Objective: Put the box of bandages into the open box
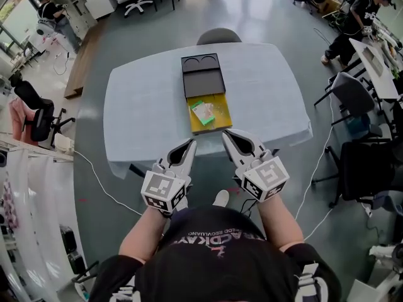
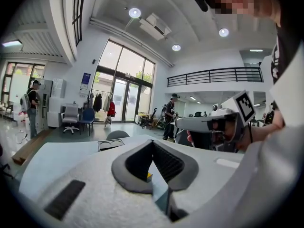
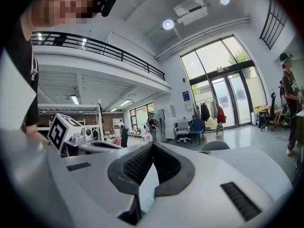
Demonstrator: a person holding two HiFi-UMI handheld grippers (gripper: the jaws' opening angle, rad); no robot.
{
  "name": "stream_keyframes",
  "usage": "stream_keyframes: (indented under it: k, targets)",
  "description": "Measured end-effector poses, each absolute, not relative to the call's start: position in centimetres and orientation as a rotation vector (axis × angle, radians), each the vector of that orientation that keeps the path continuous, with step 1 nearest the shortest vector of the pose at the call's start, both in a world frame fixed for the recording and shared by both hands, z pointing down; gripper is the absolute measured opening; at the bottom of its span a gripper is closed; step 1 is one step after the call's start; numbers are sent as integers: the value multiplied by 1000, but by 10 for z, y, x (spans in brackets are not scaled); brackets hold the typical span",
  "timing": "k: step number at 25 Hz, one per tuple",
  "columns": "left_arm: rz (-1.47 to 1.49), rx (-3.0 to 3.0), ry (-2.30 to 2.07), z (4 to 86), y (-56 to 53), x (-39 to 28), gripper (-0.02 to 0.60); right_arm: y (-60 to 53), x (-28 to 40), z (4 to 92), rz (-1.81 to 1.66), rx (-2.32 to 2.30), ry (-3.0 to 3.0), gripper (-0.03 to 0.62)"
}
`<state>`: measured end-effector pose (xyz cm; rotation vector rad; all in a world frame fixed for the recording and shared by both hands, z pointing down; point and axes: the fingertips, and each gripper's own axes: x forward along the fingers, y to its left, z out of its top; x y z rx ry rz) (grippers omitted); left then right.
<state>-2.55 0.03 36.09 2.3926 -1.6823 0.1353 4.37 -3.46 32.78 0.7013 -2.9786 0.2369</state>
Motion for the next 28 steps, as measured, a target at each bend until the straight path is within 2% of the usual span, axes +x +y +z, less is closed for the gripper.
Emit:
stream_keyframes:
  k: [12,28]
  targets:
    - [112,2453,-1576,361,17,-88,16,-12,-15,334,257,831,-2927,9]
    - [90,2513,-1453,370,37,-119,16,17,-45,339,232,940,-2861,9]
